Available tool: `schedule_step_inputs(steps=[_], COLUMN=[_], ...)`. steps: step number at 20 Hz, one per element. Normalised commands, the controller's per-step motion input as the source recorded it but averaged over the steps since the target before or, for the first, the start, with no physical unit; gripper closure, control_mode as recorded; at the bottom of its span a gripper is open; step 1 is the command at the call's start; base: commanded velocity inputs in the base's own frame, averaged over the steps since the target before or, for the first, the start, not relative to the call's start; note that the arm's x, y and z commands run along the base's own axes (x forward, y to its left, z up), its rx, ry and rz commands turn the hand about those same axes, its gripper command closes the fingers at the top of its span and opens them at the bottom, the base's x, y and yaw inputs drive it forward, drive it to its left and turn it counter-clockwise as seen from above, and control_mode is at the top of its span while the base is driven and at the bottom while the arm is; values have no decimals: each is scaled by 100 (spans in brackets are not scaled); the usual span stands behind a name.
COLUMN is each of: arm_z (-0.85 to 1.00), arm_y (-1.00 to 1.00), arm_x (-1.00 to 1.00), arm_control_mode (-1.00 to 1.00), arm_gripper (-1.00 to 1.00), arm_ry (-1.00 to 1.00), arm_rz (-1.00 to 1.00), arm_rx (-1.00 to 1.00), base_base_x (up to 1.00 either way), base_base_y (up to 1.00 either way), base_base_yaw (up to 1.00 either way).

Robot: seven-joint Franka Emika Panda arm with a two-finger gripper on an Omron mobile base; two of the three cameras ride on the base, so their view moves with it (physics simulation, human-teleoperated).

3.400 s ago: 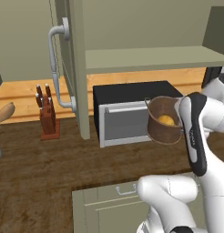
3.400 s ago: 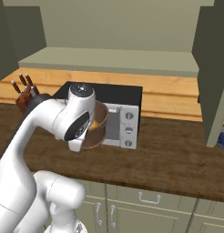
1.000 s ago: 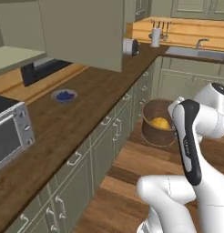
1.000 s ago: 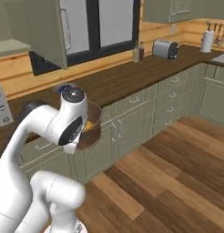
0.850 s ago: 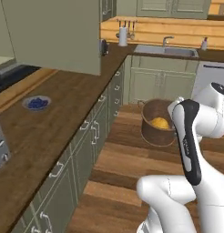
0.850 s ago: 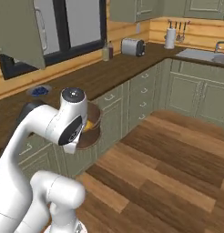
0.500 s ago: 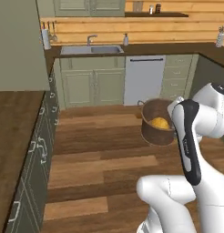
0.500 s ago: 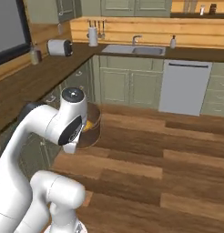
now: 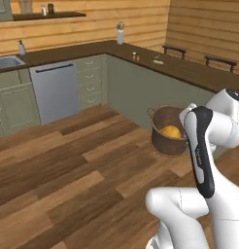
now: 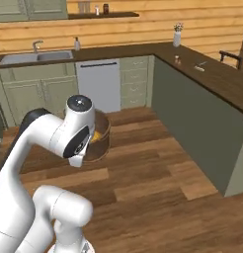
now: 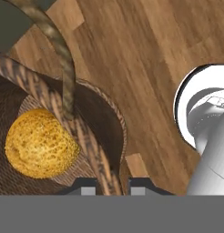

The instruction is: Open the cabinet, pick up the bread from the cabinet and place it in the basket. Then move the basket to the dining counter.

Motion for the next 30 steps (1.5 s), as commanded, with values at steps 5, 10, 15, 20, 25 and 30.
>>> schedule_step_inputs(steps=[5,10,15,20,25,30], arm_z=[0,0,0,0,0,0], arm_y=[0,0,0,0,0,0], arm_x=[0,0,0,0,0,0], arm_control_mode=[100,100,100,100,100,100], arm_gripper=[100,100,100,100,100,100], arm_ry=[0,0,0,0,0,0], arm_rz=[0,0,0,0,0,0], arm_rx=[0,0,0,0,0,0], base_base_x=[56,100,100,100,100,100], base_base_y=[0,33,43,24,7,0], base_base_yaw=[-71,-36,-26,-20,-21,-28])
